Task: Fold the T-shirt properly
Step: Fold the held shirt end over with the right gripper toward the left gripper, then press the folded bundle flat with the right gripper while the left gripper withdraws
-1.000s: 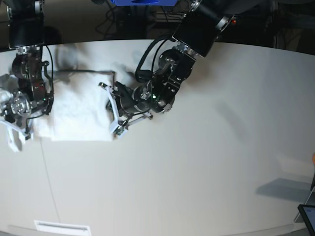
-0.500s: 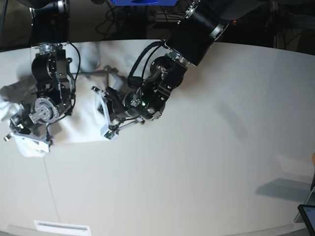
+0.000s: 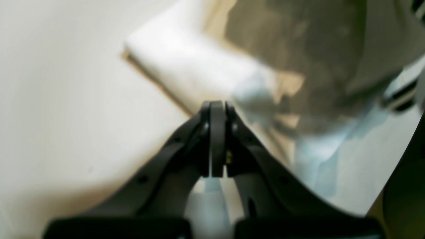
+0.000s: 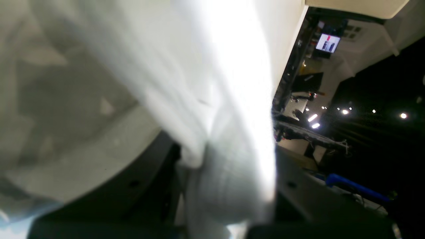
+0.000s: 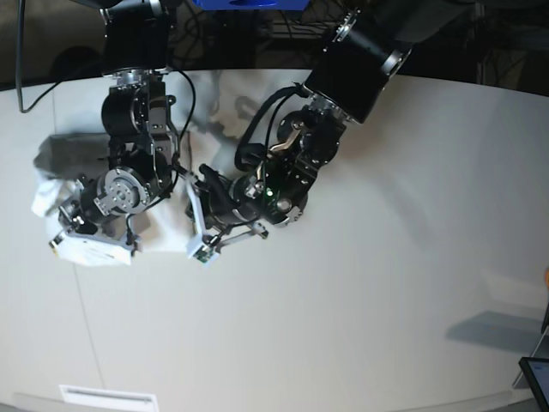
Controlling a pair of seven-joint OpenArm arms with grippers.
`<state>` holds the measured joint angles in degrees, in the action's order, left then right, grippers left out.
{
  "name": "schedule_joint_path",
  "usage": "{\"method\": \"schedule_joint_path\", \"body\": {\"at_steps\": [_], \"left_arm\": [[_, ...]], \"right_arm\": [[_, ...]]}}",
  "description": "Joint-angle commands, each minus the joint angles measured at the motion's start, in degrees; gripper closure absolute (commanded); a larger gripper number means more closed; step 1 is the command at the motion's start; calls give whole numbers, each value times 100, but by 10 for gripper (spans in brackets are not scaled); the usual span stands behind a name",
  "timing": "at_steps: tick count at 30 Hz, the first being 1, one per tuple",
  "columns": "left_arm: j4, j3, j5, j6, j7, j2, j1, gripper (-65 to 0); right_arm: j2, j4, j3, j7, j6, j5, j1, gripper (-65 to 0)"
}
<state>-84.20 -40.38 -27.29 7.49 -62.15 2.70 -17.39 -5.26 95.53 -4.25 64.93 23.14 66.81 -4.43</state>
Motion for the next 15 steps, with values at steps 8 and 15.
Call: {"method": "schedule_joint_path", "body": {"at_steps": [8,15], "left_arm": [[-947,570,-54,21,-567,-767,-68,0],[-1791,1985,-62,21,-655,-1514,424,0]], "right_arm": [[-6,122,-819,527,-76,146,-133,-1],[-138,105,-951,589,-76,-118,-124,-1]]}}
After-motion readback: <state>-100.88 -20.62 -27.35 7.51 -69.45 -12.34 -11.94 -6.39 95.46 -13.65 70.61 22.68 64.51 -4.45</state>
